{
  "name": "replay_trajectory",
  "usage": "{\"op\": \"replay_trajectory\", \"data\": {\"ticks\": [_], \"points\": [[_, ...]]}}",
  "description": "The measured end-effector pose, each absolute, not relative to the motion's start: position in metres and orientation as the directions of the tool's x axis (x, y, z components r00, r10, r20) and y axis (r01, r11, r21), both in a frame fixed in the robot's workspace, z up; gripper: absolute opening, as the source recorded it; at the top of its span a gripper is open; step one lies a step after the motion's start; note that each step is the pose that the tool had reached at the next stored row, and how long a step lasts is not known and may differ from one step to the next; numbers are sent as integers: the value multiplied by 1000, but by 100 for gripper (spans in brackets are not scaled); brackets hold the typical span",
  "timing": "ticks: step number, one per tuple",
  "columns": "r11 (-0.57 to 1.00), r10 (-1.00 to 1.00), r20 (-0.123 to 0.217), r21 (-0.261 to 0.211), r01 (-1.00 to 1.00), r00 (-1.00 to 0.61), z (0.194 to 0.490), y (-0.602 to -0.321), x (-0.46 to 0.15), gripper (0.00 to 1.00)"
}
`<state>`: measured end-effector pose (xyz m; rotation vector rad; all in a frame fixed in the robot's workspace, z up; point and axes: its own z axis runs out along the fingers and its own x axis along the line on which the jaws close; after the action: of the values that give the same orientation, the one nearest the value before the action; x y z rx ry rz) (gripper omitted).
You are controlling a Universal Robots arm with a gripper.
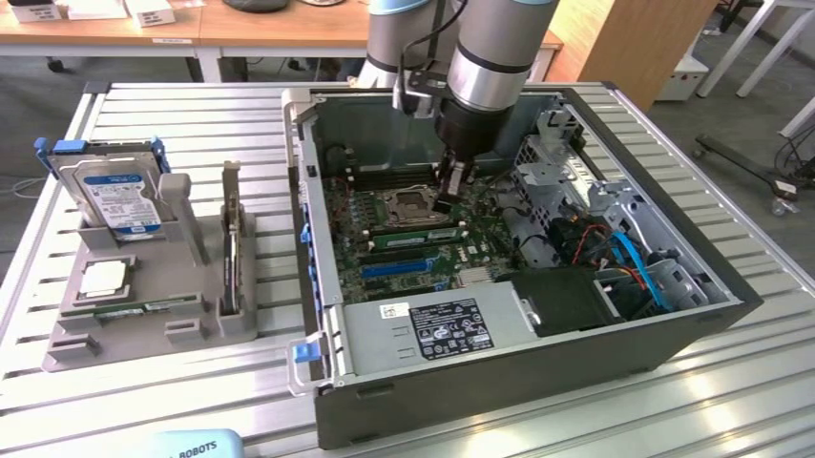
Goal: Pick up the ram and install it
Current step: 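Press down the ram until it locks into place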
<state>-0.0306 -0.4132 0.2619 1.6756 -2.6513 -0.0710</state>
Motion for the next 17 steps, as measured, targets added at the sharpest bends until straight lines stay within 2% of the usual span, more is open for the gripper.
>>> {"op": "replay_trajectory", "data": {"ticks": [17], "points": [[548, -836, -20, 41, -836, -549, 262, -413, -31, 10]]}}
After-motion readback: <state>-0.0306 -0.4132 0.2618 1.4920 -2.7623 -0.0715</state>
